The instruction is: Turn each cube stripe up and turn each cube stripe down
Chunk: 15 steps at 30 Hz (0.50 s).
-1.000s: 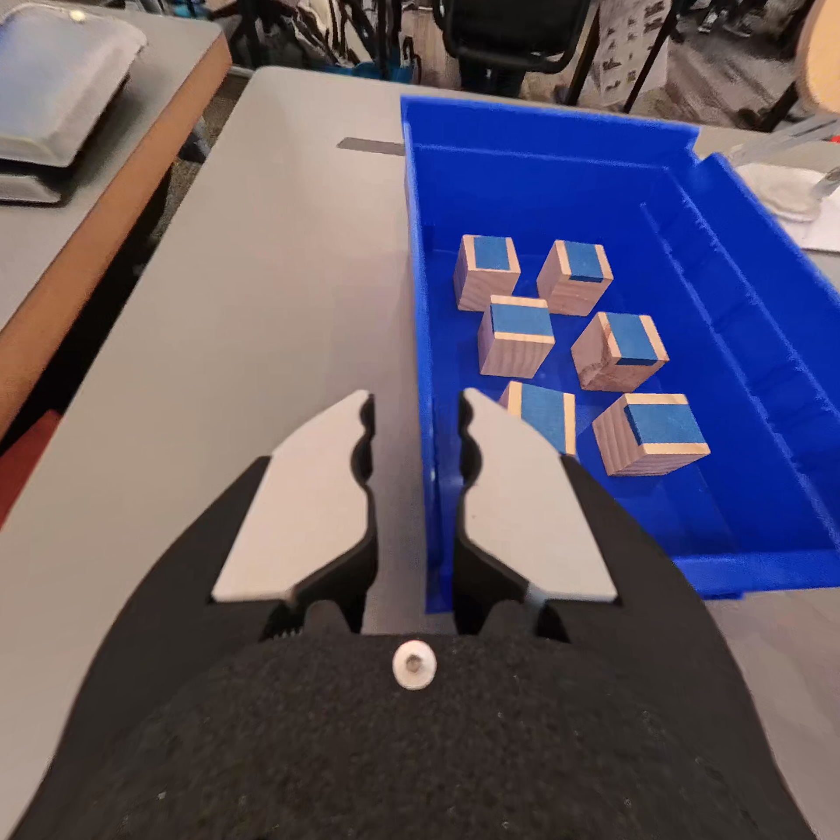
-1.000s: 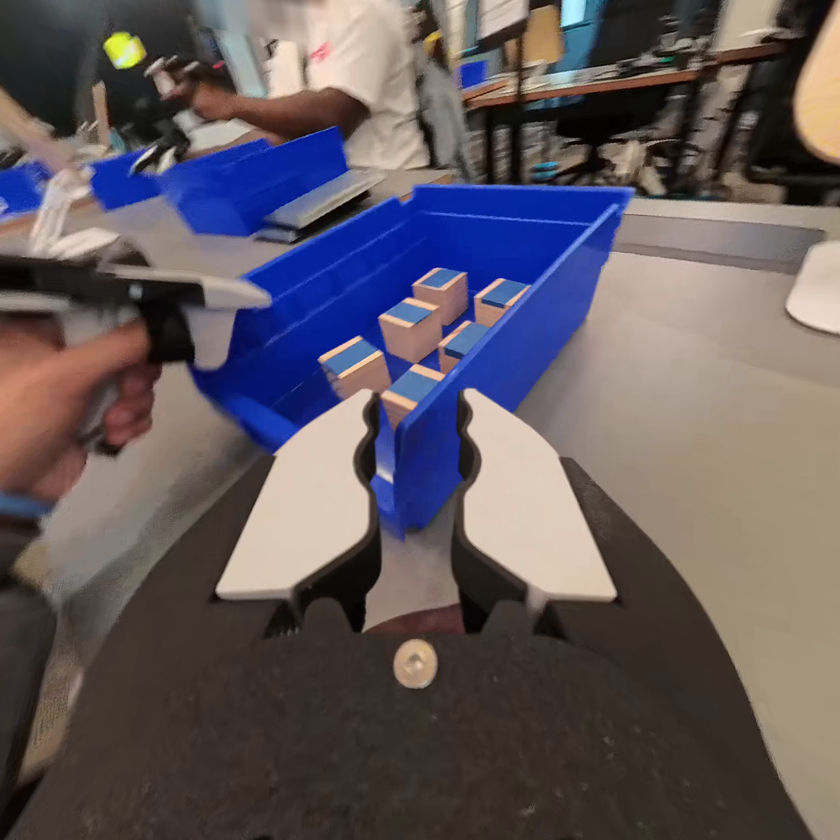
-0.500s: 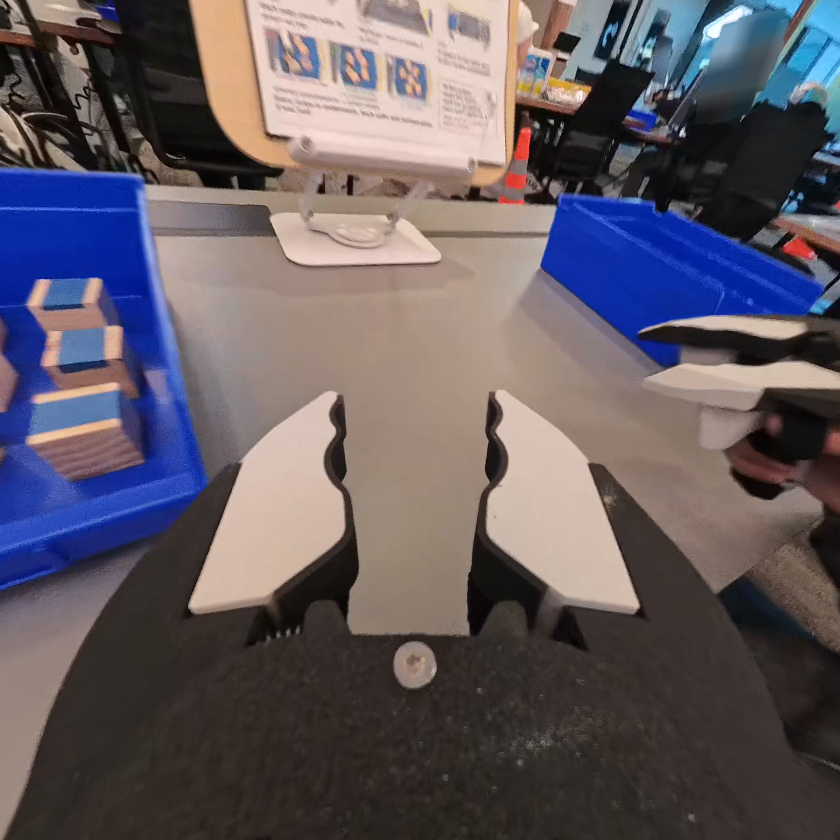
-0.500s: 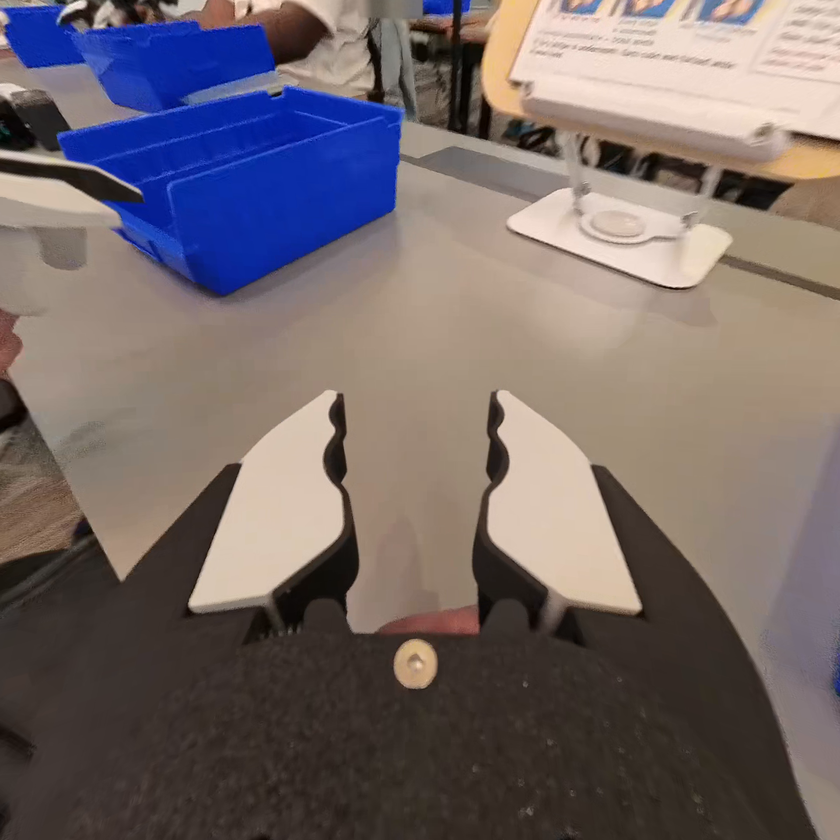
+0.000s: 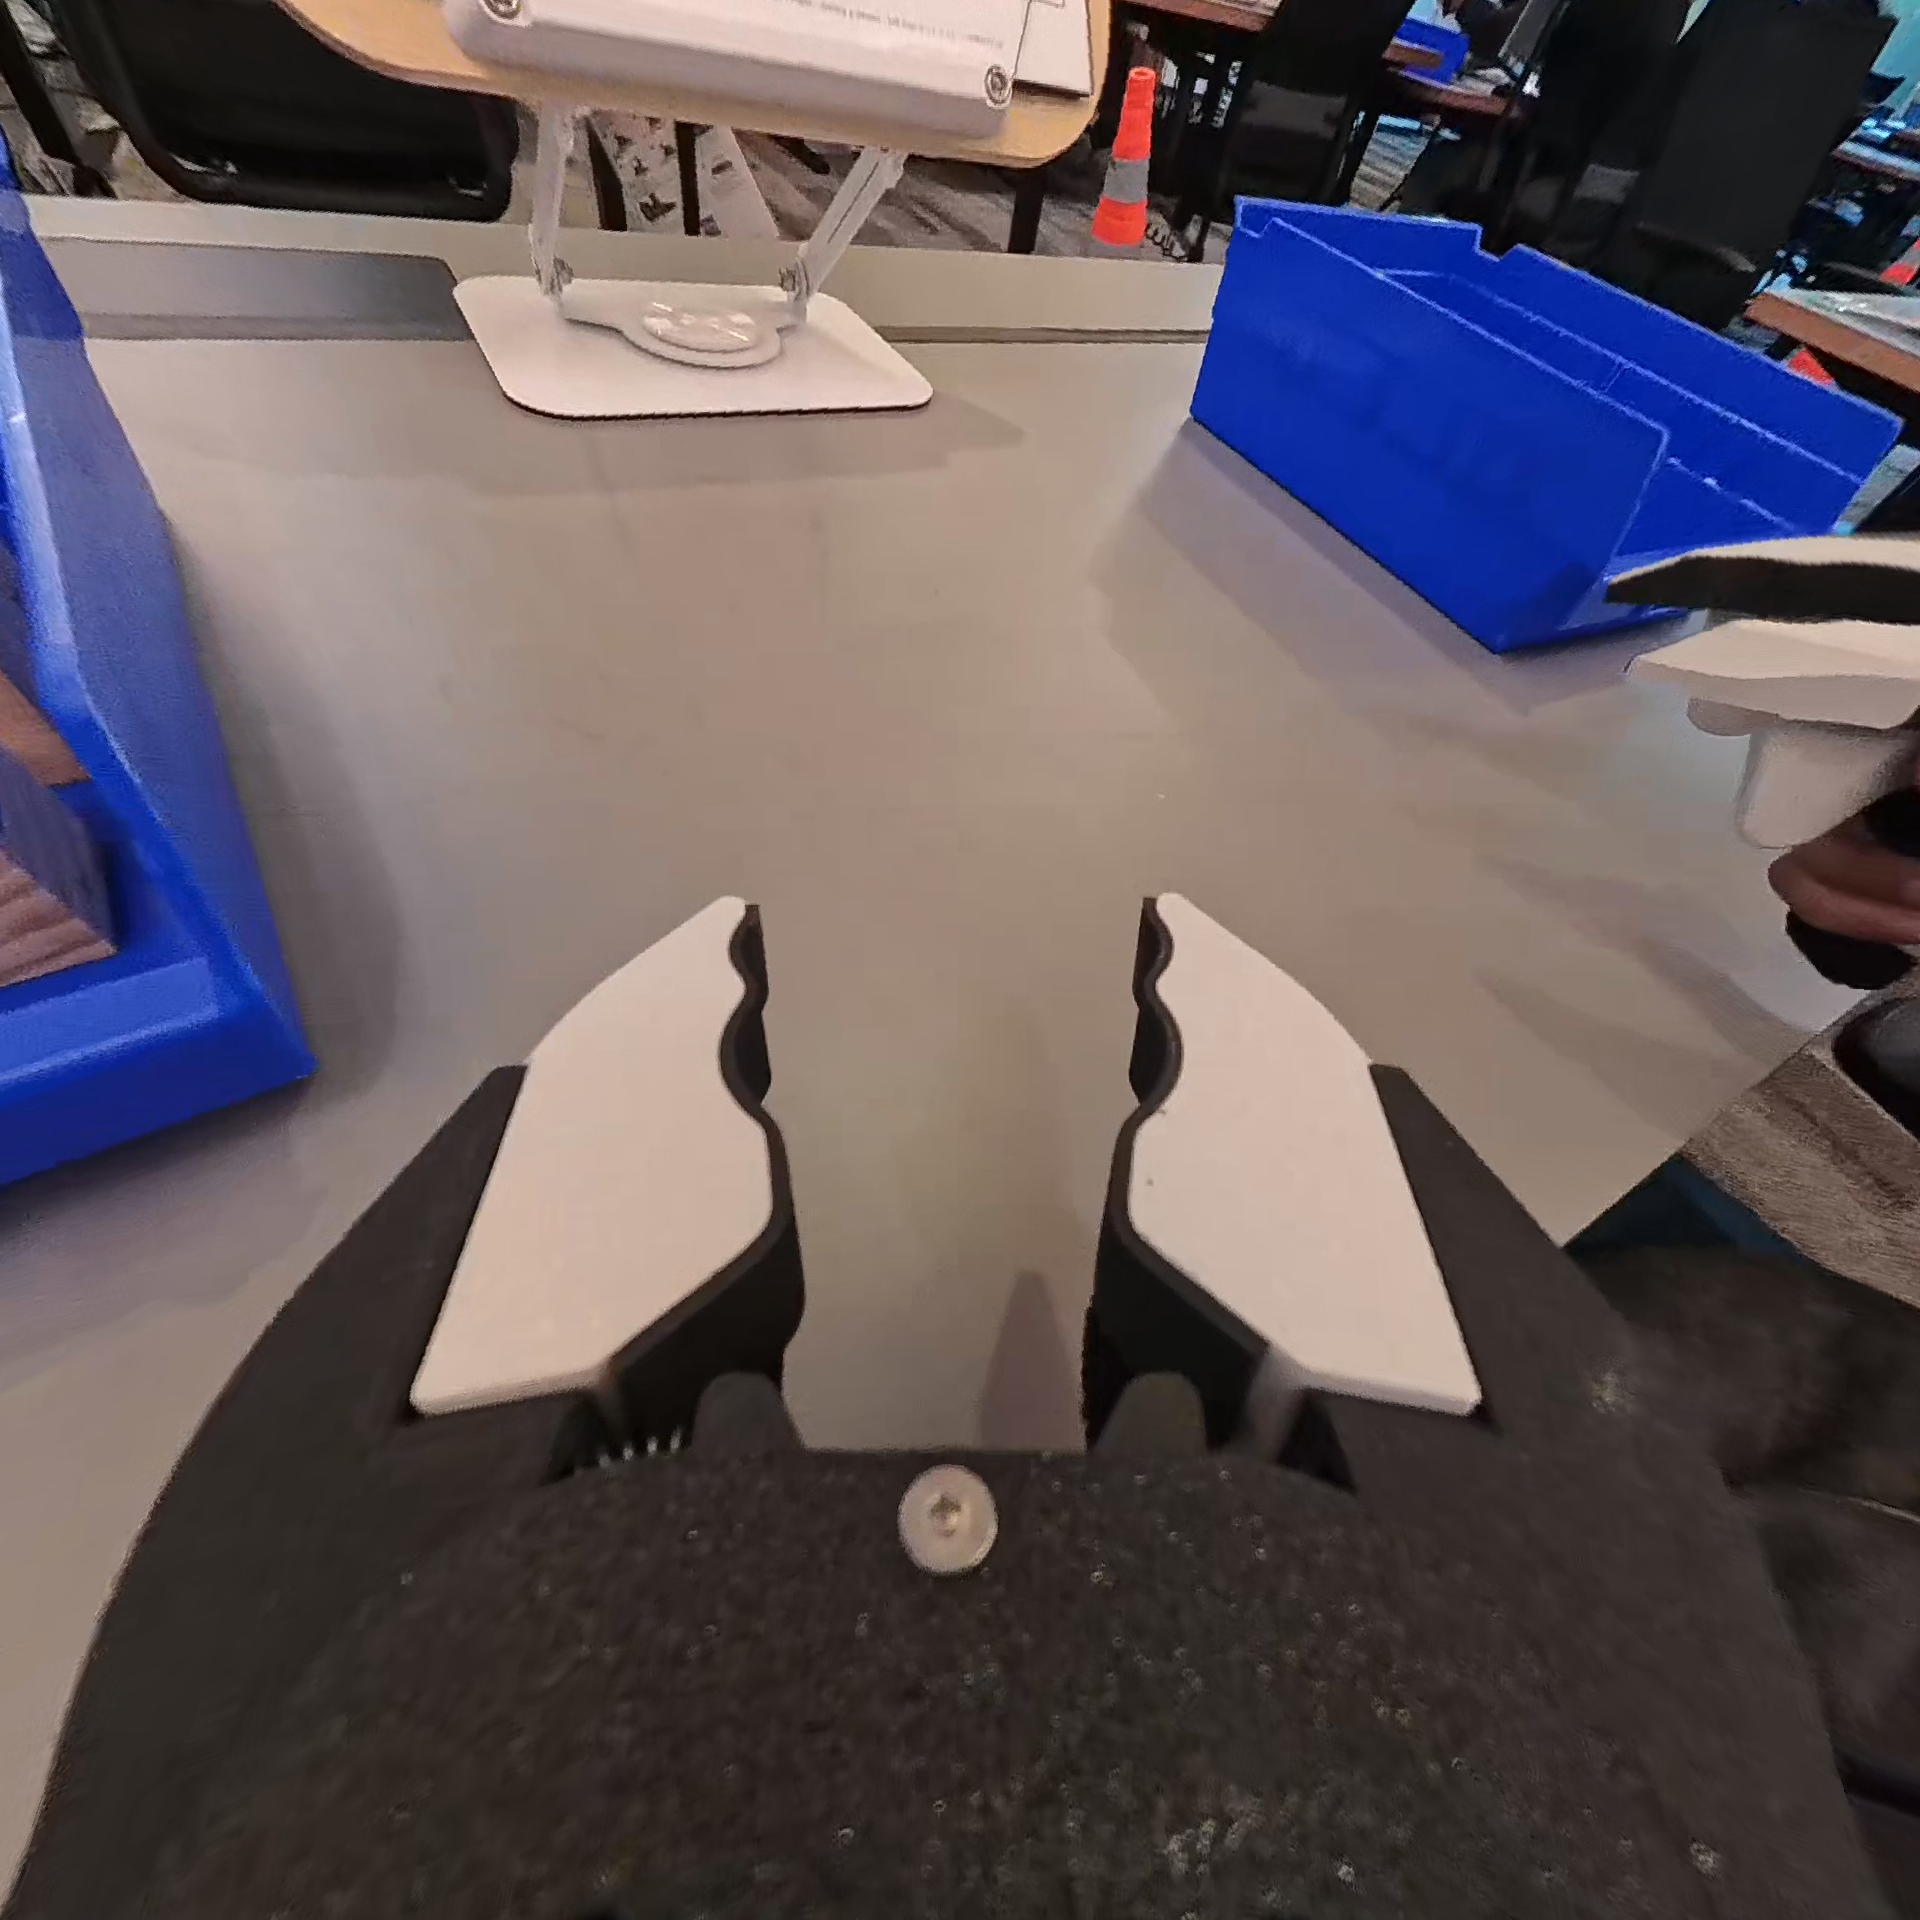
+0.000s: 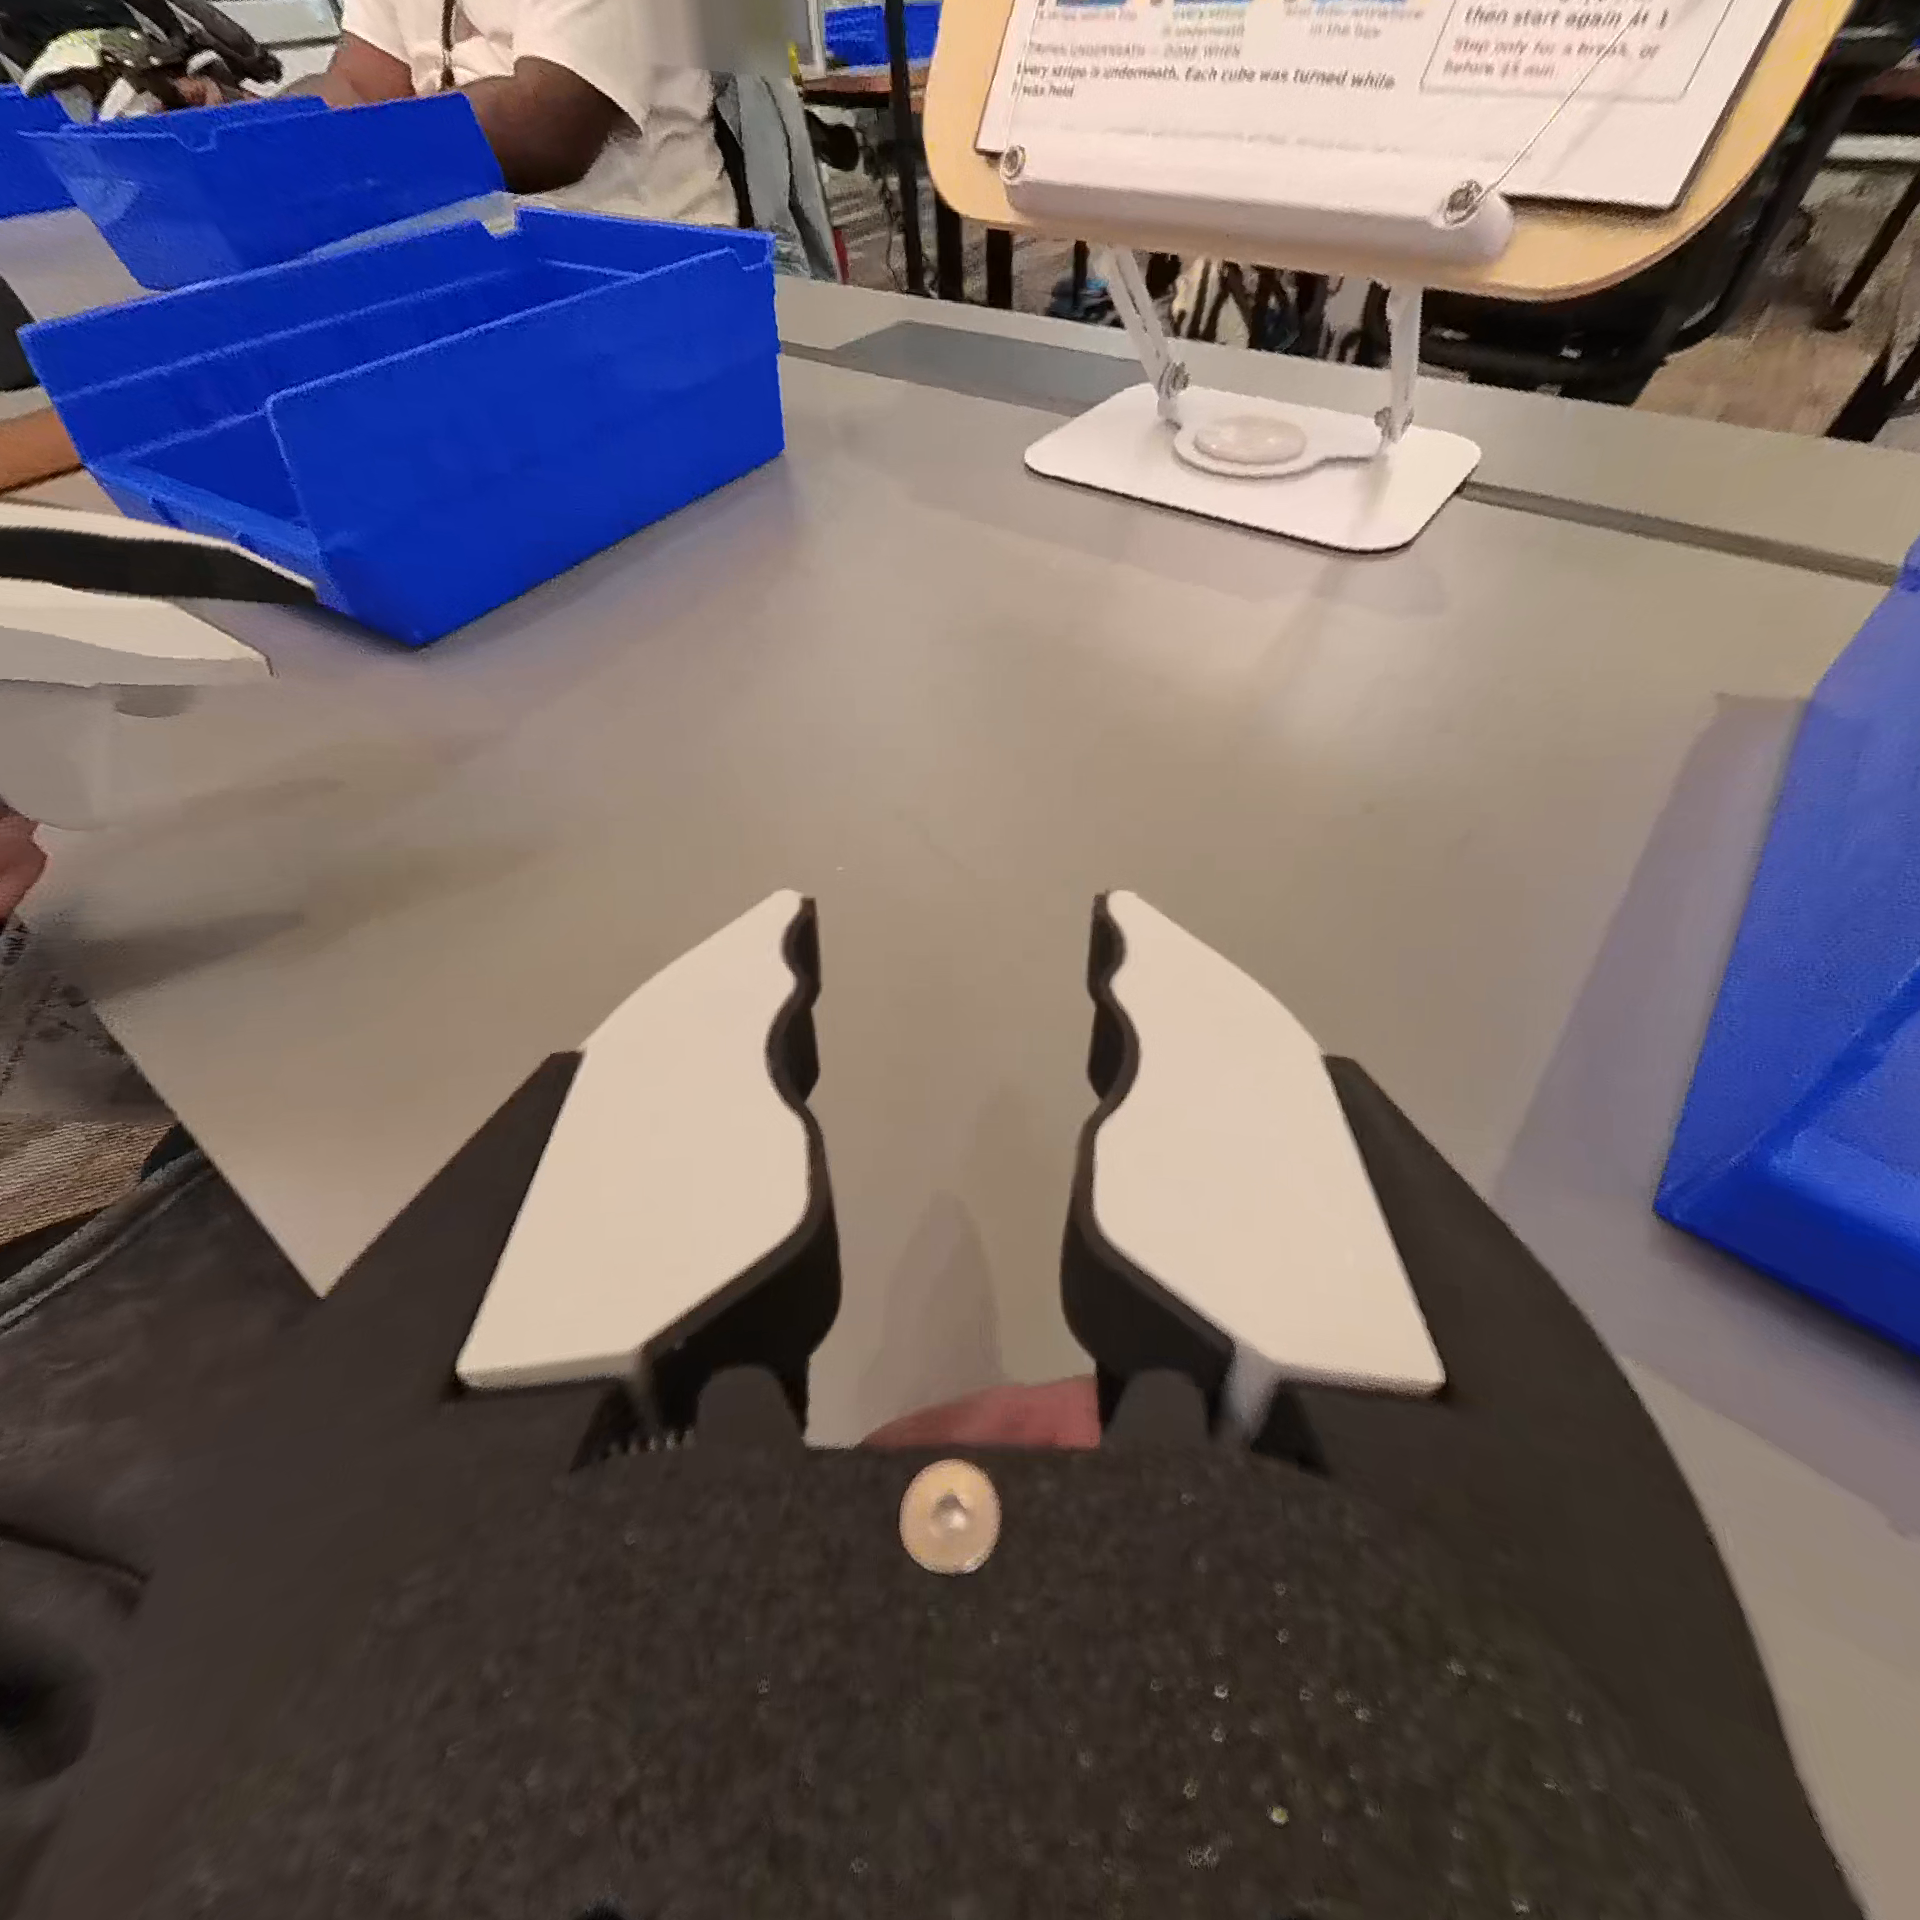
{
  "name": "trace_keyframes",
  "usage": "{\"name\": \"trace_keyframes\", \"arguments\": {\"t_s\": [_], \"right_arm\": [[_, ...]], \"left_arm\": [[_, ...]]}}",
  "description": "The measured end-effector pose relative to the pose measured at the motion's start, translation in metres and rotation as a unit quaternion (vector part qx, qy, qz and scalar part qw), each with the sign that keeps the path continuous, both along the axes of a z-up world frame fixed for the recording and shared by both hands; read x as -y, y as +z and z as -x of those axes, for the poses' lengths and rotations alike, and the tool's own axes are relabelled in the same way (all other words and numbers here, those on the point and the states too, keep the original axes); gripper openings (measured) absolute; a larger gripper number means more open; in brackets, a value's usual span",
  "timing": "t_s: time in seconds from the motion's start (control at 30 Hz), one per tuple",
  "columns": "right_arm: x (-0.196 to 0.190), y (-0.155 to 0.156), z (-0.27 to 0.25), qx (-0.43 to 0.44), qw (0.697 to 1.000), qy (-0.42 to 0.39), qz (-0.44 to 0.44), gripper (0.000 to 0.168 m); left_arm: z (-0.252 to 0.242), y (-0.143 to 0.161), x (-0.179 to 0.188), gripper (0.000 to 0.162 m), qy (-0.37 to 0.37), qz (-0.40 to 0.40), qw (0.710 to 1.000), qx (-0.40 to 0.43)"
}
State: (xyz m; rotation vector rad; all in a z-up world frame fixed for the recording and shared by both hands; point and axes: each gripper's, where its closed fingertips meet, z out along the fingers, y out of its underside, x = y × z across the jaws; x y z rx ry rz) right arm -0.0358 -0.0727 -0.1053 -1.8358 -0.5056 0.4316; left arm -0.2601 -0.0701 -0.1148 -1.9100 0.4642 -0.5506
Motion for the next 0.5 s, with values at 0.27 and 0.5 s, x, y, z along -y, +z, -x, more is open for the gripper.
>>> {"name": "trace_keyframes", "arguments": {"t_s": [0.27, 0.5], "right_arm": [[-0.0008, -0.0002, -0.0039, -0.039, 0.999, 0.012, 0.019, 0.028], [-0.0027, -0.0029, -0.0041, -0.020, 1.000, 0.004, 0.012, 0.032]], "left_arm": [[0.0001, -0.0074, -0.0011, 0.066, -0.002, 0.016, 1.000, -0.008], [0.0035, 0.0006, -0.0015, 0.065, 0.001, 0.008, 1.000, 0.007]]}}
